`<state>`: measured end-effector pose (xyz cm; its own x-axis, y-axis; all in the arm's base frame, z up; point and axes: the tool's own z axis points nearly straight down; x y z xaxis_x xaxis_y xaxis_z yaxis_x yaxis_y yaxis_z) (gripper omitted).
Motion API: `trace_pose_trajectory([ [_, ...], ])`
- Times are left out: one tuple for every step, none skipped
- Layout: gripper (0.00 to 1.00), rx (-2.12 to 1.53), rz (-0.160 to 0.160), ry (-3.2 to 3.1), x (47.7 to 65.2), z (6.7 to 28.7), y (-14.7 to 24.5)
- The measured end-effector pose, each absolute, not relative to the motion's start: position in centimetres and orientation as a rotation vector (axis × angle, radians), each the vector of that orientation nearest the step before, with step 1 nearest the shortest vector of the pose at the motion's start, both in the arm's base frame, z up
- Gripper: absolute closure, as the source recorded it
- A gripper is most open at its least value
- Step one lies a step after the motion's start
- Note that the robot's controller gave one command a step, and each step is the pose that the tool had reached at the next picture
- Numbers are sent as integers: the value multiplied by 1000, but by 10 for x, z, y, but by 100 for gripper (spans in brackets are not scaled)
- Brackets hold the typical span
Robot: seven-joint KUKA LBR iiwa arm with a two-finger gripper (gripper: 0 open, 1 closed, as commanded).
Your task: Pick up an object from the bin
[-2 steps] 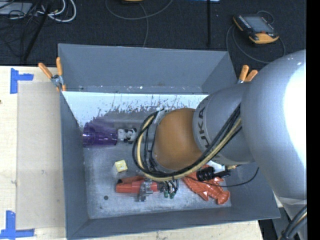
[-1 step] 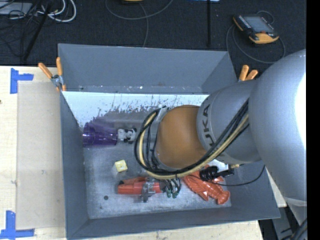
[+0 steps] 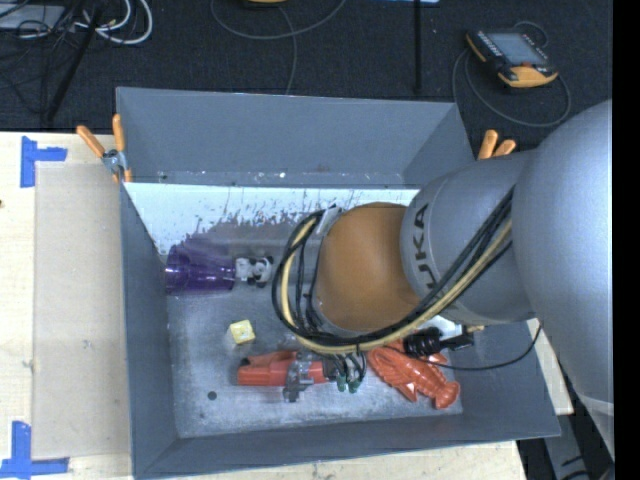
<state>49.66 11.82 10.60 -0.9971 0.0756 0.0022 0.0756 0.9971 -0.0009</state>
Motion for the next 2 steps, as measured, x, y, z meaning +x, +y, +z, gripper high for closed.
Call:
trace_pose_trajectory([
  [100,-120,2,-3134,496,121,118],
  [100,-122,2,-3135,496,136,118],
])
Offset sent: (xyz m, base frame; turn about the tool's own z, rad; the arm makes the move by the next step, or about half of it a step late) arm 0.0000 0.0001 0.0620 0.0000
